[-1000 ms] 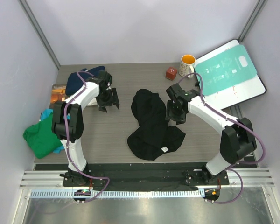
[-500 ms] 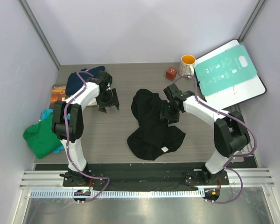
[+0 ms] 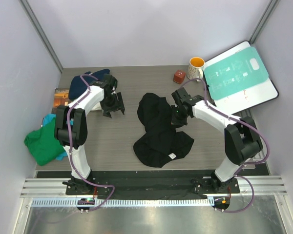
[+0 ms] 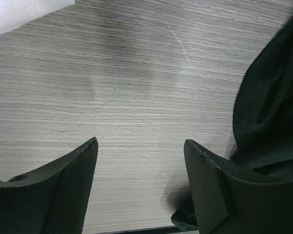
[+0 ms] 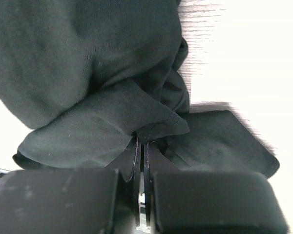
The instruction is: Fold and stack the t-shirts
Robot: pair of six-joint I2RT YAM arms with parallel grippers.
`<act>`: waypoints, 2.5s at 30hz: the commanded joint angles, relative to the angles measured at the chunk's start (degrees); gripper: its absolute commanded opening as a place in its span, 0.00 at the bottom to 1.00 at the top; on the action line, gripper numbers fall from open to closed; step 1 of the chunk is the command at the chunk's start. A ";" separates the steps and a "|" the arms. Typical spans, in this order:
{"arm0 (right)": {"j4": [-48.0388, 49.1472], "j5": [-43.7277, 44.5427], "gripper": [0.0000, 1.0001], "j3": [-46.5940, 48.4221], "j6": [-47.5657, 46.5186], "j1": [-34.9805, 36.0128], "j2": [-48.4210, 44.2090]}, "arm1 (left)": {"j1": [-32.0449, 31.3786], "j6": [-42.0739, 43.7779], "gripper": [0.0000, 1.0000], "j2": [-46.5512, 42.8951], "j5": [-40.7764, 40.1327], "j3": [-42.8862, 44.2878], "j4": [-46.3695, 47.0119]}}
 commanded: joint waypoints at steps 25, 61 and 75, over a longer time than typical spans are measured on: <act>2.81 -9.38 0.01 72.38 -1.47 -0.94 -1.20 | -0.35 -3.65 0.72 -16.74 4.91 2.84 3.04; -13.74 18.64 0.01 51.44 -7.07 -0.94 -28.03 | -11.42 0.75 0.74 19.09 10.87 25.92 -2.39; -12.16 21.10 0.01 42.12 -6.19 -0.94 -28.12 | -13.97 2.77 0.74 14.99 20.81 17.26 2.51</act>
